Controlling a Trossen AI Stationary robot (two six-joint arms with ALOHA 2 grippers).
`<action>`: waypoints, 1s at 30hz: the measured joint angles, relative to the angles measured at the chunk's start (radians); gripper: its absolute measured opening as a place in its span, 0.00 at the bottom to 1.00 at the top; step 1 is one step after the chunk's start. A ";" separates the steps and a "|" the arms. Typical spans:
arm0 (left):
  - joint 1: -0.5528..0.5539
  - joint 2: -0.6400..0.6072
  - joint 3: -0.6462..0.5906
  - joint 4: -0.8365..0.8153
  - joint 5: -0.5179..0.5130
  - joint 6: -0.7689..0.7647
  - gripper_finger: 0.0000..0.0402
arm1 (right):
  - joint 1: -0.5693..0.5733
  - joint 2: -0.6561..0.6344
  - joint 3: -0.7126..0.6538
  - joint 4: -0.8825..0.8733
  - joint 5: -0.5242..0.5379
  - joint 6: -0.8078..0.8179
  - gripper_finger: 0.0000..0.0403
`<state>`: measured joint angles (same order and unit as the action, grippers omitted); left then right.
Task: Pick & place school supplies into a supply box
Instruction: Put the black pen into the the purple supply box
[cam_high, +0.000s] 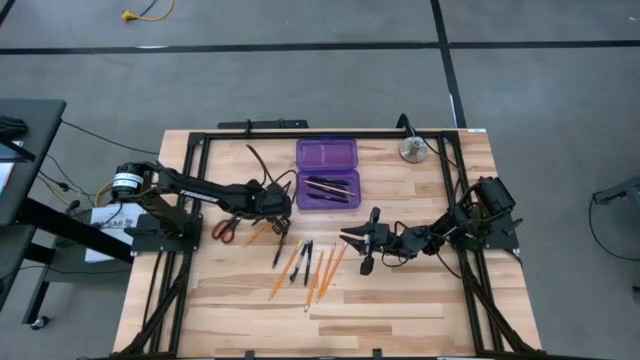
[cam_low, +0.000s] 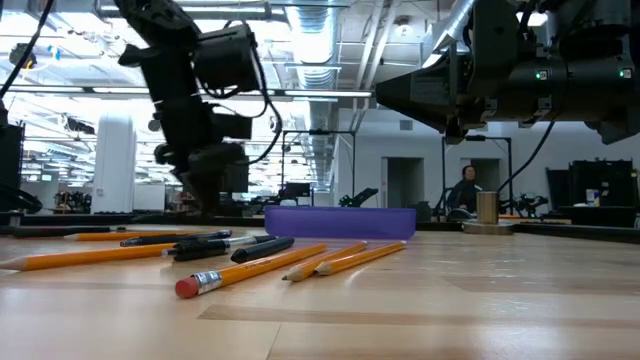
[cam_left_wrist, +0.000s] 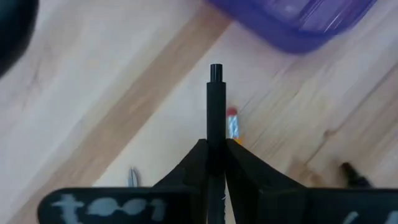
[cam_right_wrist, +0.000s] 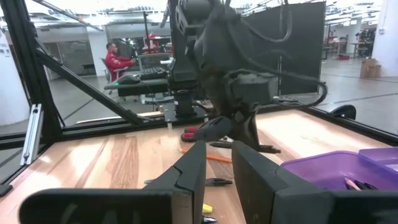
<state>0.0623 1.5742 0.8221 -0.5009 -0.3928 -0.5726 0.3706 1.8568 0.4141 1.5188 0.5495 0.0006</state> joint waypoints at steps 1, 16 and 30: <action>0.001 0.000 0.013 -0.005 -0.006 0.012 0.05 | 0.000 0.000 0.000 0.000 0.000 0.000 0.18; 0.009 -0.003 0.256 0.107 0.014 0.502 0.07 | 0.000 0.000 0.000 -0.003 0.000 0.000 0.18; 0.092 0.065 0.258 0.363 0.296 0.633 0.07 | -0.007 0.000 0.004 -0.025 0.000 0.000 0.18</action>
<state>0.1546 1.6392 1.0798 -0.1374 -0.0971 0.0606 0.3636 1.8568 0.4178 1.4942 0.5490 0.0006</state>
